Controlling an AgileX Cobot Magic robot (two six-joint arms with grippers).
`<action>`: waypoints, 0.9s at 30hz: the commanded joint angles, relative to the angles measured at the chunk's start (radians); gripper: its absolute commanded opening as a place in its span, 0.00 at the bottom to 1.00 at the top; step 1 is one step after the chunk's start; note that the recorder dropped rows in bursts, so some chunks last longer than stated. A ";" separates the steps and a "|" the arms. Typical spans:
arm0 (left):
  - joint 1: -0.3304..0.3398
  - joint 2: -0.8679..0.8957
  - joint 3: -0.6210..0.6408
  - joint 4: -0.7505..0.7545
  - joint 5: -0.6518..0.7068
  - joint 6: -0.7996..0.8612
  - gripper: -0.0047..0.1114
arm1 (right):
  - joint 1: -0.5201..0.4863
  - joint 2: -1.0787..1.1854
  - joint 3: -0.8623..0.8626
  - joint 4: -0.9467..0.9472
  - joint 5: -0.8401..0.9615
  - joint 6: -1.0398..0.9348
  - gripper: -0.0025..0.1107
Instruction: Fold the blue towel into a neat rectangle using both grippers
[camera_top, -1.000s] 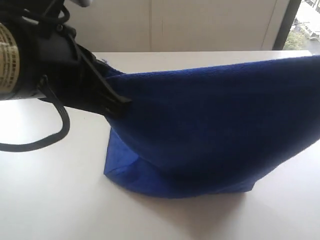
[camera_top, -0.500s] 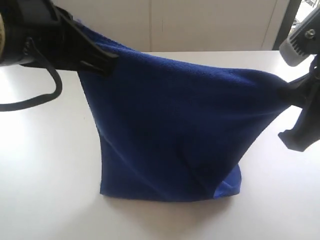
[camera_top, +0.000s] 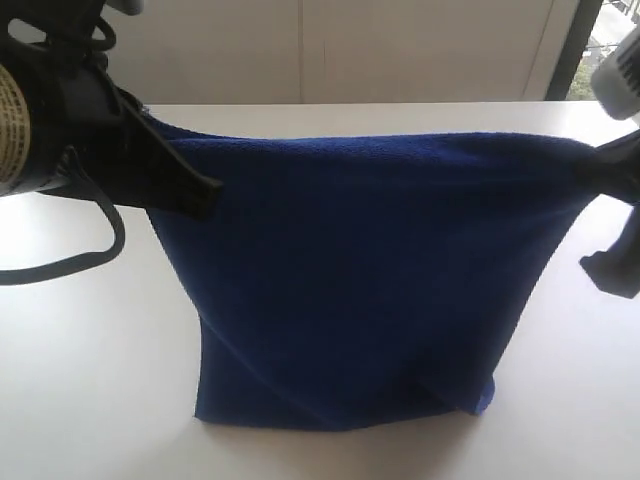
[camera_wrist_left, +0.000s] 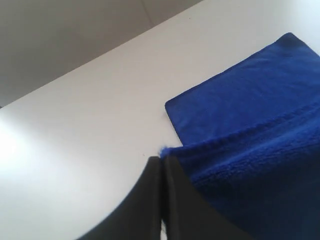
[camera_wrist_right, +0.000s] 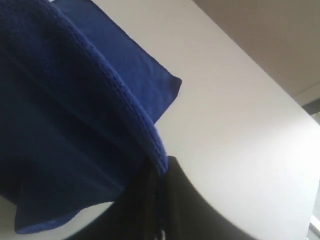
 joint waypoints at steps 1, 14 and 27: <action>-0.004 -0.002 0.006 0.017 0.015 0.000 0.04 | 0.001 -0.087 0.000 -0.016 0.022 -0.071 0.02; -0.004 0.063 0.006 0.102 0.036 -0.003 0.04 | 0.001 -0.007 0.053 -0.017 -0.063 -0.166 0.02; 0.191 0.206 0.006 0.174 -0.104 -0.118 0.04 | 0.001 0.167 0.062 -0.156 -0.205 -0.026 0.02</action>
